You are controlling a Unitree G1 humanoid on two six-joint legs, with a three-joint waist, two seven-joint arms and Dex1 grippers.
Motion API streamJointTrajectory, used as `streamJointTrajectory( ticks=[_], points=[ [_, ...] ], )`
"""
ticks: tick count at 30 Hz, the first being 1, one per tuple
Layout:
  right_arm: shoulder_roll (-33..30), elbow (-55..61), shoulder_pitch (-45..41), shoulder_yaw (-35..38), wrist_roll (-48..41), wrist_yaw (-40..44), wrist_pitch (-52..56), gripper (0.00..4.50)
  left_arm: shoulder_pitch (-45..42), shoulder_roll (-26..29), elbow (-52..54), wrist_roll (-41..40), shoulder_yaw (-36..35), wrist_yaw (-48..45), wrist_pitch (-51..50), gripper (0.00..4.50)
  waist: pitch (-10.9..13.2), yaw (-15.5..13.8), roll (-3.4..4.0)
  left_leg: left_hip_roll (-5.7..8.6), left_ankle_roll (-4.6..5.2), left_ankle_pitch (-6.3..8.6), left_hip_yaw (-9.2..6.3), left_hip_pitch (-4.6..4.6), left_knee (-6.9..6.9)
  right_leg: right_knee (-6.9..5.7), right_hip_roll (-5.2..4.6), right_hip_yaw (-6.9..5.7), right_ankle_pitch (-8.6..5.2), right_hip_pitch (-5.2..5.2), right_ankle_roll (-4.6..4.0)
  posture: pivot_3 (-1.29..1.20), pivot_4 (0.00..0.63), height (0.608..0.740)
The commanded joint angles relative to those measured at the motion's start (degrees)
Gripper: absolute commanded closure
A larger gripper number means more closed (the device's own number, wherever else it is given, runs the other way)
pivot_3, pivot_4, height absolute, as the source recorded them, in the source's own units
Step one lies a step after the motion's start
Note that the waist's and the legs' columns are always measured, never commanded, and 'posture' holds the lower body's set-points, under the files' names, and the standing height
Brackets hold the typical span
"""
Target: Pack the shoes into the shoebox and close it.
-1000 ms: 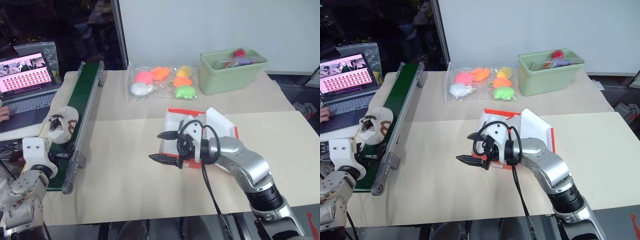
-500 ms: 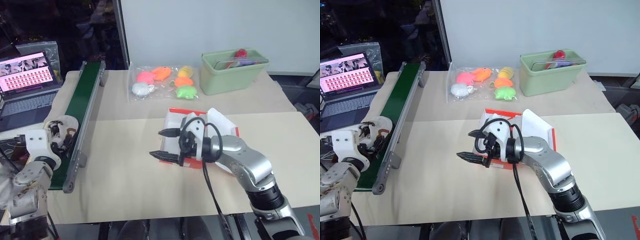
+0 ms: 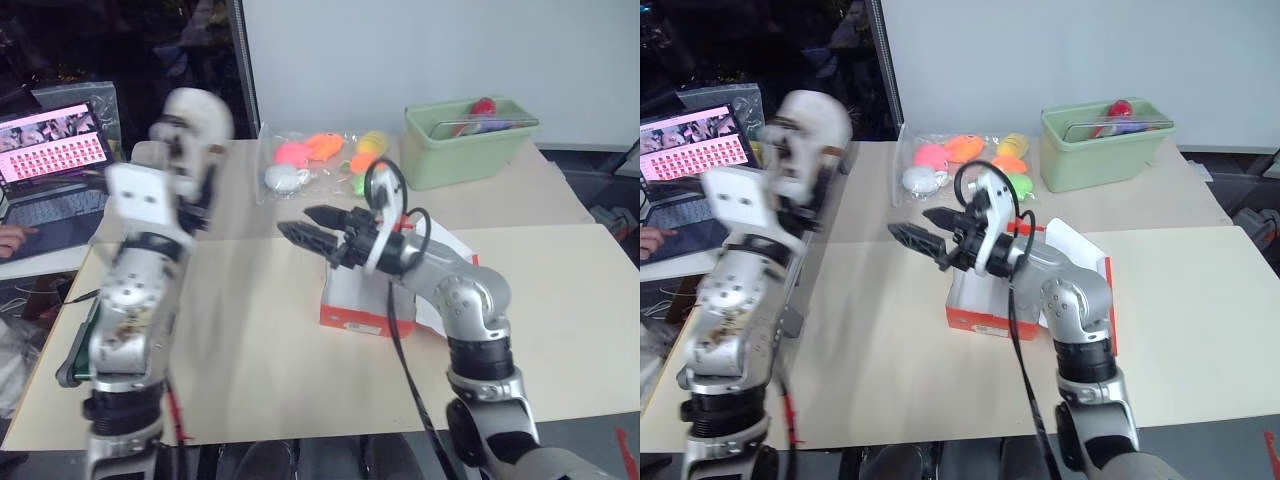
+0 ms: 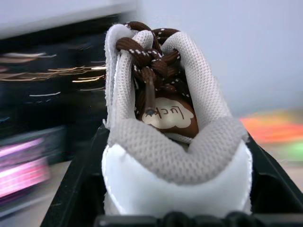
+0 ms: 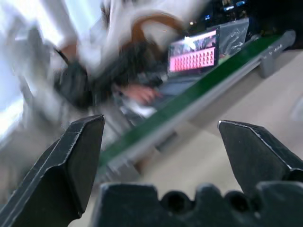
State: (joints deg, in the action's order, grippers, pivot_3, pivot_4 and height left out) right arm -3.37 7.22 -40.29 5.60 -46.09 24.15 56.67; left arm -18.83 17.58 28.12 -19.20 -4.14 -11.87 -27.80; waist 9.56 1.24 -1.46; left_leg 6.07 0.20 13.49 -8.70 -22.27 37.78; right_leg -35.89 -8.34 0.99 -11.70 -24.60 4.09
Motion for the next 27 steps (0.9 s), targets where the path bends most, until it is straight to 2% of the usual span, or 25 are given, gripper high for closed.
streamJointTrajectory(
  ticks=[1,5,15,18,23,27],
  points=[
    [4.6,-6.1,-4.2,10.2,-12.3,-9.2,7.1,0.00,1.1,-1.4,7.0,-7.3,1.7,-2.6,-4.8,1.67,0.0,0.7,0.00,-0.01,0.00,0.00,0.03,-0.05,0.00,-0.06,0.02,0.04,0.00,-0.12,-0.01,0.00,0.150,0.740],
    [6.4,-10.3,-6.5,16.1,-18.4,-15.6,8.6,0.00,1.3,-0.4,7.3,-8.7,1.9,-4.1,-6.5,1.67,0.0,1.3,0.04,-0.04,-0.11,-0.07,0.21,-0.14,-0.02,-0.14,0.14,0.18,0.06,-0.50,-0.12,0.00,0.150,0.740],
    [7.3,-8.9,-6.8,15.6,-21.5,-21.0,7.4,0.00,-0.8,0.0,5.2,-8.3,2.0,-4.7,-6.8,1.67,0.0,1.3,0.05,-0.06,-0.04,-0.03,0.63,-0.05,-0.01,-0.10,0.22,0.48,0.08,-0.49,-0.16,0.00,0.150,0.740],
    [8.1,-6.3,-6.4,14.1,-22.1,-22.3,7.2,0.70,-1.0,0.2,4.8,-8.0,2.3,-4.8,-6.8,1.69,0.0,1.3,0.05,-0.06,0.00,-0.01,0.76,-0.05,-0.01,-0.10,0.23,0.62,0.08,-0.55,-0.16,0.00,0.150,0.740],
    [9.0,-3.4,-5.8,12.6,-23.0,-24.0,7.0,2.49,-0.4,1.1,3.9,-6.7,2.7,-5.1,-6.8,1.69,0.0,1.3,0.05,-0.12,0.03,0.01,0.88,-0.03,0.00,-0.10,0.29,0.74,0.08,-0.56,-0.16,0.00,0.150,0.740],
    [9.4,-2.8,-5.7,12.5,-24.3,-24.8,7.1,3.64,-0.6,0.7,3.6,-6.6,3.1,-4.9,-6.6,1.69,0.0,1.3,0.05,-0.16,0.05,0.02,0.98,-0.01,0.00,-0.11,0.36,0.86,0.09,-0.59,-0.16,0.00,0.150,0.740]
  ],
)
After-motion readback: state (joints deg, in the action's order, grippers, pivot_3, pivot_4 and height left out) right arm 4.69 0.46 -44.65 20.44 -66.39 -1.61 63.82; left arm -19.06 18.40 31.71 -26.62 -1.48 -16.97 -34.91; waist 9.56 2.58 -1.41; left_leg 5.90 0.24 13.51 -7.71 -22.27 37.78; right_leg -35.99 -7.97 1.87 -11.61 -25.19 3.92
